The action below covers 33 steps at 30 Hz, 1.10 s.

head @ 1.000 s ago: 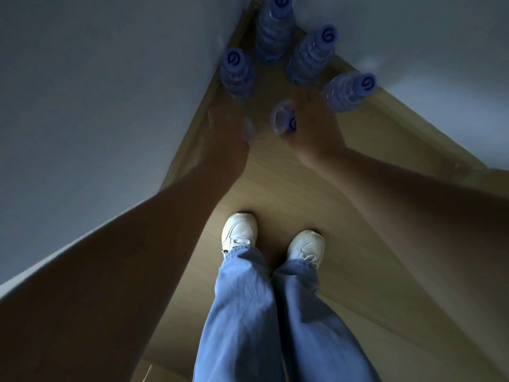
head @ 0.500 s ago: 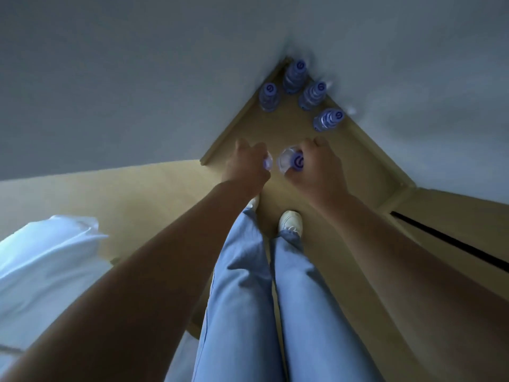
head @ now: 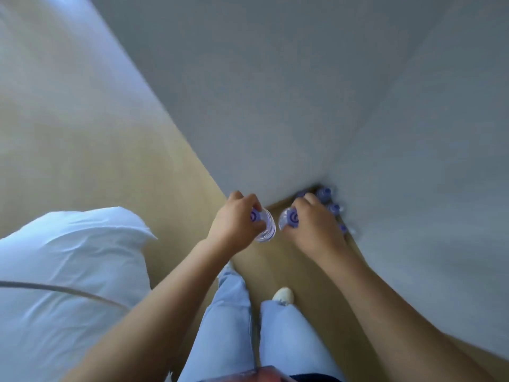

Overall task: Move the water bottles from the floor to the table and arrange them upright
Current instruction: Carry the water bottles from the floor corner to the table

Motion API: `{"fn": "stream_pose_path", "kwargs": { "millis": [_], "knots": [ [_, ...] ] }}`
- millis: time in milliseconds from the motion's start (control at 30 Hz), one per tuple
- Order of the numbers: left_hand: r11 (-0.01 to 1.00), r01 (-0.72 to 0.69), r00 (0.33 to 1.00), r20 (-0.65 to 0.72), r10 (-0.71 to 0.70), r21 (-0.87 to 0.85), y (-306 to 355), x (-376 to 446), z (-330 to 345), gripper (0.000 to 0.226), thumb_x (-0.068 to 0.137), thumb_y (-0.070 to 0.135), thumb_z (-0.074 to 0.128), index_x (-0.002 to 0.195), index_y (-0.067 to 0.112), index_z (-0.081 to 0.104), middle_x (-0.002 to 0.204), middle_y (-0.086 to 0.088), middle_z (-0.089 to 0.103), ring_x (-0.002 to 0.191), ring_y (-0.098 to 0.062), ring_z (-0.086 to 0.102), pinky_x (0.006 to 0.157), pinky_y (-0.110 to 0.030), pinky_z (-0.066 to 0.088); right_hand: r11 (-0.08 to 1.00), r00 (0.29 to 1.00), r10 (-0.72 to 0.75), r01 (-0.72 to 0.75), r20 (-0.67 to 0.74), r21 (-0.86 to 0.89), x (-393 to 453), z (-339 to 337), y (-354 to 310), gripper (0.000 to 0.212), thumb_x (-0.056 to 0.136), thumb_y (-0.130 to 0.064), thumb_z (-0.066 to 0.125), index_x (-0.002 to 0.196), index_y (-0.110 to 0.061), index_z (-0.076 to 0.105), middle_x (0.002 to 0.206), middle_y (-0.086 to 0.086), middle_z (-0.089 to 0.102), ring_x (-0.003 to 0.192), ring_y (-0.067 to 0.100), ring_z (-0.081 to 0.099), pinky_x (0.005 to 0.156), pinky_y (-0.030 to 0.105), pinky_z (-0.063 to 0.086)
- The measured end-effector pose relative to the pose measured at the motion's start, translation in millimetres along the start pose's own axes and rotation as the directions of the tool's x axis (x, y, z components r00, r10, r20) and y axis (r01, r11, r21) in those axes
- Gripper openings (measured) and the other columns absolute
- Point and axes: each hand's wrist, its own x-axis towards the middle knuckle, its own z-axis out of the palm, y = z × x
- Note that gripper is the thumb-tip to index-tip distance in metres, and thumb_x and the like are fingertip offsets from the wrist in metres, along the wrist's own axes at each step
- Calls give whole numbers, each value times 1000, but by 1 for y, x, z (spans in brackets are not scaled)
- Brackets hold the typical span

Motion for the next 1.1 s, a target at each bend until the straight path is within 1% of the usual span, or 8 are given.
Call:
{"fn": "stream_pose_path", "kwargs": {
  "millis": [100, 233, 367, 533, 667, 800, 1000, 1100],
  "knots": [
    [998, 16, 995, -94, -21, -58, -11, -30, -37, 23, 75, 21, 66, 97, 17, 60, 91, 2, 39, 77, -23, 49, 69, -25, 37, 992, 990, -120, 122, 68, -20, -3, -13, -45, 15, 73, -17, 62, 78, -11, 50, 98, 13, 53, 86, 34, 55, 63, 30, 25],
    [992, 49, 973, -220, -74, -119, -35, -59, -86, 18, 73, 20, 66, 91, 17, 64, 88, 1, 43, 79, -25, 53, 71, -26, 40, 975, 970, -222, 224, 102, -6, -1, -20, -106, 15, 73, -17, 60, 79, -5, 53, 91, 12, 50, 77, 34, 52, 62, 29, 31],
    [981, 81, 936, -326, -136, -177, -74, -81, -127, 13, 72, 19, 66, 85, 17, 65, 82, 3, 43, 74, -20, 51, 68, -23, 36, 946, 938, -321, 325, 133, -5, 2, -13, -164, 15, 74, -20, 58, 76, -10, 48, 82, 4, 41, 68, 25, 44, 62, 27, 33],
    [973, 96, 886, -426, -180, -212, -133, -102, -181, 14, 70, 18, 68, 84, 15, 67, 81, 3, 44, 73, -19, 50, 69, -22, 38, 917, 906, -395, 400, 149, 0, 17, 0, -241, 19, 74, -20, 60, 83, -3, 56, 81, 4, 45, 70, 24, 46, 62, 26, 31],
    [976, 73, 848, -502, -169, -205, -174, -100, -232, 11, 70, 19, 69, 80, 15, 67, 77, 5, 43, 71, -16, 47, 69, -21, 35, 897, 889, -442, 440, 124, 41, 36, 3, -298, 23, 72, -22, 63, 81, -2, 57, 80, 6, 48, 74, 26, 50, 63, 27, 34],
    [987, 45, 828, -547, -125, -157, -205, -87, -278, 13, 65, 20, 70, 66, 22, 57, 77, -1, 54, 74, -15, 48, 68, -21, 34, 872, 871, -488, 485, 52, 69, 59, 4, -351, 25, 70, -24, 67, 79, -3, 58, 78, 6, 50, 71, 24, 49, 62, 26, 32],
    [989, 35, 801, -588, -116, -147, -244, -60, -344, 8, 64, 17, 71, 67, 15, 64, 66, 0, 55, 68, -18, 52, 64, -25, 41, 874, 878, -474, 478, -68, 83, 109, -4, -422, 28, 67, -22, 69, 79, 2, 63, 79, 16, 62, 73, 29, 57, 61, 33, 43],
    [988, 49, 785, -605, -131, -150, -259, -41, -373, 11, 65, 19, 72, 65, 19, 60, 61, 7, 51, 65, -16, 51, 61, -24, 38, 873, 877, -476, 481, -69, 85, 137, -5, -450, 27, 66, -21, 69, 78, 3, 63, 78, 18, 63, 68, 25, 53, 58, 31, 40]
  ]
}}
